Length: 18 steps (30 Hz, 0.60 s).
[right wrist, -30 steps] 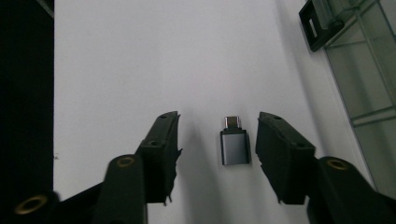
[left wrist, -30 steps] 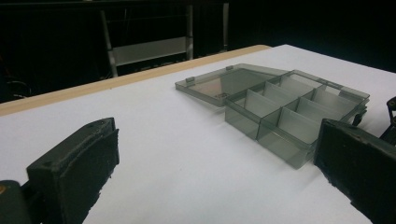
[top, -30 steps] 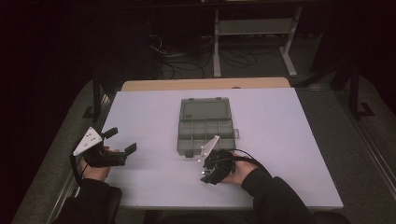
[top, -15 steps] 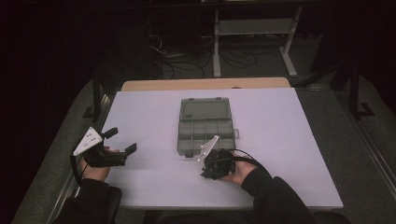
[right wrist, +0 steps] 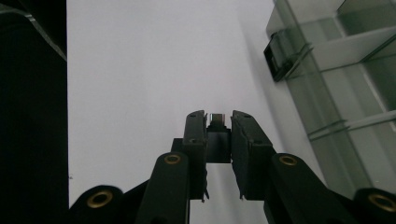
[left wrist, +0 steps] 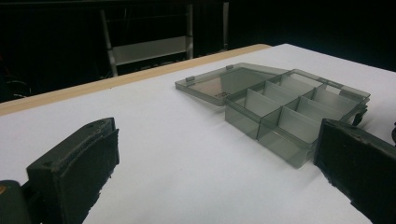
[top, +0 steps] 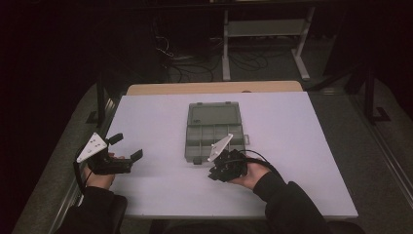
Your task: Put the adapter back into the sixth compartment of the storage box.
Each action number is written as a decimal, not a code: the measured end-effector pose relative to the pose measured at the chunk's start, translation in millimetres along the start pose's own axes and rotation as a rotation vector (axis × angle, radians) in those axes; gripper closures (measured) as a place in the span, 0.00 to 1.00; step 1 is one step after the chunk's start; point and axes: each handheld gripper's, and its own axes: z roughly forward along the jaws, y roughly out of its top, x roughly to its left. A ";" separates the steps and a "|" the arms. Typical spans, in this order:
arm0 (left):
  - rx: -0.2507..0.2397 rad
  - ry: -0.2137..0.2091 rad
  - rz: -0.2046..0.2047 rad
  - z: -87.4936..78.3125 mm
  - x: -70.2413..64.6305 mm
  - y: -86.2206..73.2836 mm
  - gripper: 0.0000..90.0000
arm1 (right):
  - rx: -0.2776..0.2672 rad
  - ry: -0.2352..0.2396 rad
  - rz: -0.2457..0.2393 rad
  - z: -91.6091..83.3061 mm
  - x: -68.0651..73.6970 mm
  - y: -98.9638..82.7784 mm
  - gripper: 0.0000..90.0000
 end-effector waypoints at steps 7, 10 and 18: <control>0.000 -0.001 0.000 0.3 -0.2 0.0 0.00 | -0.021 -0.010 -0.008 -11.6 -3.2 8.2 0.83; 0.000 -0.002 0.001 0.2 0.1 0.0 0.00 | -0.032 -0.015 -0.007 -18.4 -5.2 13.3 0.83; 0.000 -0.002 0.001 0.3 0.2 0.0 0.00 | -0.049 -0.024 -0.020 -25.7 -9.2 23.6 0.83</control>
